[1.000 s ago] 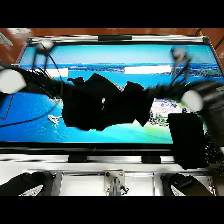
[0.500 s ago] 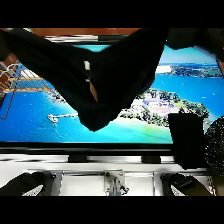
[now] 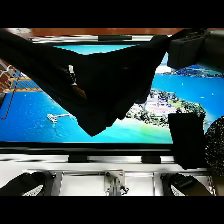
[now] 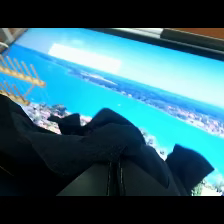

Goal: Fold the shirts.

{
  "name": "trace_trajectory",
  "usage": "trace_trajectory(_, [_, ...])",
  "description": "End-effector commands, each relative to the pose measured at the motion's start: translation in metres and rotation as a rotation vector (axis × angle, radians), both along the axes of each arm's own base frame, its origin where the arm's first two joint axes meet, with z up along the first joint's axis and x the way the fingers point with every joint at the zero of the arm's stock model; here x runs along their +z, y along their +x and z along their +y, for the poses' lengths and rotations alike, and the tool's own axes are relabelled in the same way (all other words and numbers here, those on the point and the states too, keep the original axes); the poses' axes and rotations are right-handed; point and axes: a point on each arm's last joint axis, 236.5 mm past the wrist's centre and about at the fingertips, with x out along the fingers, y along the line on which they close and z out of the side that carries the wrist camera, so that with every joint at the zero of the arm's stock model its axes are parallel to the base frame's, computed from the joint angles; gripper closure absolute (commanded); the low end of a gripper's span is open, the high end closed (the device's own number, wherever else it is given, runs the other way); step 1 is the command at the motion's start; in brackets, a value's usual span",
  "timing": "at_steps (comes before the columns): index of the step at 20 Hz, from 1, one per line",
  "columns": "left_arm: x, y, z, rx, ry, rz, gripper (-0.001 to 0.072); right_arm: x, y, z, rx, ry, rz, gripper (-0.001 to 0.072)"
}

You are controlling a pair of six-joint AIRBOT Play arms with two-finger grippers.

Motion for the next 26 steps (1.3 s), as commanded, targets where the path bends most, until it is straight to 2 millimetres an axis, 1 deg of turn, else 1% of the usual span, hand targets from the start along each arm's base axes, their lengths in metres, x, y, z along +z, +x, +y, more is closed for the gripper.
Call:
trace_trajectory(1, [0.038,0.008,-0.009,-0.031,-0.049,-0.156,0.0656,0.051,-0.011,0.003,0.024,0.079,-0.127,0.065])
trace_trajectory(3, [0.06,0.006,-0.014,-0.053,-0.083,-0.229,0.0656,0.102,-0.017,-0.003,0.008,0.158,-0.28,0.065])
trace_trajectory(4, [0.068,0.003,-0.016,-0.066,-0.101,-0.254,0.0656,0.122,-0.02,-0.007,-0.004,0.184,-0.343,0.065])
trace_trajectory(5, [0.073,0.001,-0.019,-0.078,-0.116,-0.268,0.0656,0.137,-0.023,-0.01,-0.011,0.209,-0.39,0.065])
trace_trajectory(6, [0.077,-0.001,-0.019,-0.084,-0.124,-0.275,0.0656,0.144,-0.024,-0.013,-0.023,0.223,-0.409,0.065])
trace_trajectory(7, [0.077,-0.002,-0.02,-0.089,-0.128,-0.274,0.0656,0.142,-0.022,-0.016,-0.039,0.229,-0.393,0.065])
trace_trajectory(8, [0.074,-0.002,-0.021,-0.089,-0.127,-0.261,0.0656,0.13,-0.018,-0.017,-0.055,0.223,-0.344,0.065])
trace_trajectory(9, [0.067,-0.002,-0.02,-0.086,-0.117,-0.232,0.0656,0.114,-0.013,-0.018,-0.067,0.201,-0.28,0.065])
trace_trajectory(10, [0.053,-0.002,-0.019,-0.081,-0.089,-0.18,0.0656,0.094,-0.011,-0.017,-0.075,0.17,-0.204,0.065])
trace_trajectory(11, [0.034,-0.001,-0.017,-0.076,-0.041,-0.113,0.0656,0.069,-0.01,-0.017,-0.076,0.121,-0.113,0.065])
trace_trajectory(12, [0.009,-0.001,-0.015,-0.07,0.005,-0.023,0.0656,0.04,-0.009,-0.019,-0.088,0.068,-0.009,0.065])
trace_trajectory(13, [-0.017,-0.001,-0.014,-0.06,0.037,0.071,0.0656,0.005,-0.011,-0.021,-0.1,0.007,0.126,0.065])
trace_trajectory(14, [-0.047,0.0,-0.013,-0.052,0.075,0.174,0.0656,-0.031,-0.015,-0.022,-0.102,-0.056,0.275,0.065])
trace_trajectory(16, [-0.11,0.002,-0.015,-0.043,0.152,0.348,0.0656,-0.093,-0.032,-0.014,-0.056,-0.159,0.547,0.065])
trace_trajectory(17, [-0.143,0.004,-0.015,-0.043,0.192,0.426,0.0656,-0.115,-0.039,-0.009,-0.022,-0.194,0.648,0.065])
trace_trajectory(18, [-0.182,0.002,-0.015,-0.042,0.238,0.518,0.0656,-0.133,-0.043,-0.003,0.009,-0.216,0.727,0.0649])
trace_trajectory(19, [-0.221,-0.002,-0.013,-0.038,0.28,0.608,0.0656,-0.145,-0.04,0.001,0.018,-0.23,0.768,0.0649])
trace_trajectory(20, [-0.252,-0.007,-0.011,-0.023,0.297,0.676,0.0656,-0.154,-0.037,0.003,0.022,-0.237,0.794,0.0649])
trace_trajectory(21, [-0.276,-0.01,-0.011,-0.019,0.303,0.719,0.0656,-0.163,-0.033,0.005,0.023,-0.247,0.821,0.0649])
trace_trajectory(22, [-0.294,-0.01,-0.014,-0.018,0.297,0.736,0.0656,-0.172,-0.031,0.006,0.023,-0.259,0.848,0.0649])
trace_trajectory(23, [-0.302,-0.007,-0.016,-0.011,0.28,0.732,0.0656,-0.182,-0.03,0.006,0.021,-0.269,0.875,0.0649])
trace_trajectory(24, [-0.305,-0.002,-0.021,-0.01,0.256,0.712,0.0656,-0.192,-0.029,0.007,0.02,-0.28,0.904,0.0649])
trace_trajectory(26, [-0.303,0.009,-0.028,-0.007,0.217,0.666,0.0656,-0.212,-0.028,0.007,0.013,-0.3,0.965,0.0649])
